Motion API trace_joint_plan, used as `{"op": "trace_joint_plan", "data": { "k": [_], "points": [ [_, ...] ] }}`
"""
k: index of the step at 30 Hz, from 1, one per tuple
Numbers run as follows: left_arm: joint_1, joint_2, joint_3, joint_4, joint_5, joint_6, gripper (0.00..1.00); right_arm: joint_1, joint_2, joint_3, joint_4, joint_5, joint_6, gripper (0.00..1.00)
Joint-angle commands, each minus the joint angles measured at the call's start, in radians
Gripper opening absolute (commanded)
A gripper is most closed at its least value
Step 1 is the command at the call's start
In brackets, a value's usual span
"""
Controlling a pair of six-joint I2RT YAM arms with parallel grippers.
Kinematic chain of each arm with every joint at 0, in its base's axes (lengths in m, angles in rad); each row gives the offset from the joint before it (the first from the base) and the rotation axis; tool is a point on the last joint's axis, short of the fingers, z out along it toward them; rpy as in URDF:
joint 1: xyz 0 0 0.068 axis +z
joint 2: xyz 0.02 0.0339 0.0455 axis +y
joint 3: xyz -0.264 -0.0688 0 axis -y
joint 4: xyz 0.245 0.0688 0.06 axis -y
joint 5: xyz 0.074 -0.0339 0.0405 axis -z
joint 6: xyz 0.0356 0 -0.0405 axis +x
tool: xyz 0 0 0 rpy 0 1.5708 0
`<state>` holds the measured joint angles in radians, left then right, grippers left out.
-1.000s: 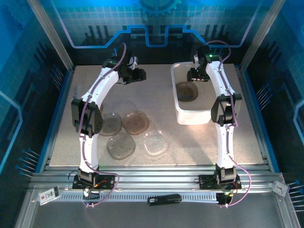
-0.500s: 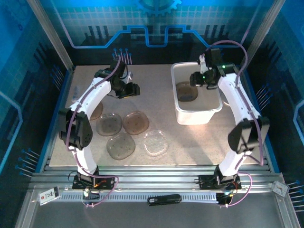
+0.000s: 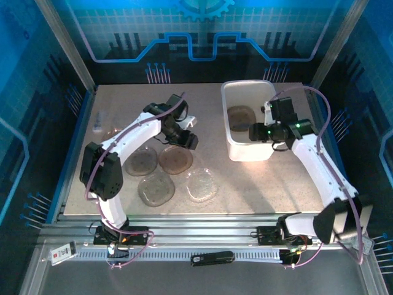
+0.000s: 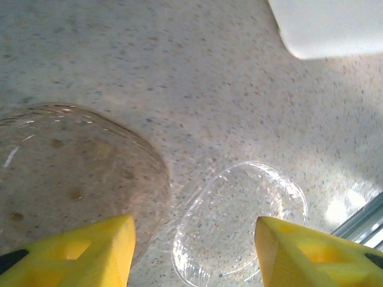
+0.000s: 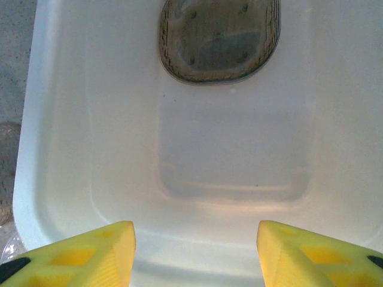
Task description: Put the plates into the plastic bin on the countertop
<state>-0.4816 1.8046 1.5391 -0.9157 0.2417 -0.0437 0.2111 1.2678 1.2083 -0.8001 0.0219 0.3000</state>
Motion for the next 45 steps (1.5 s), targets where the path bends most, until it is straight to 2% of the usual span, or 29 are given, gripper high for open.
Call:
{"op": "trace_joint_plan", "data": {
  "k": [1,7,16,31,45],
  "points": [
    [-0.091,0.035,-0.020,-0.013,-0.034,0.095,0.55,0.014,-0.089,-0.074,0.024,-0.018,0.029,0.58],
    [-0.186,0.131,0.006,-0.015,-0.085,0.155,0.55,0.029,-0.209,-0.184,0.029,-0.046,0.065,0.59],
    [-0.200,0.214,0.017,0.002,-0.139,0.225,0.55,0.045,-0.325,-0.244,0.014,-0.065,0.090,0.60],
    [-0.222,0.288,0.040,0.001,-0.185,0.256,0.54,0.079,-0.376,-0.279,0.024,-0.042,0.120,0.62],
    [-0.222,0.371,0.138,-0.090,-0.201,0.283,0.51,0.079,-0.369,-0.291,0.043,-0.037,0.124,0.62]
  ]
}}
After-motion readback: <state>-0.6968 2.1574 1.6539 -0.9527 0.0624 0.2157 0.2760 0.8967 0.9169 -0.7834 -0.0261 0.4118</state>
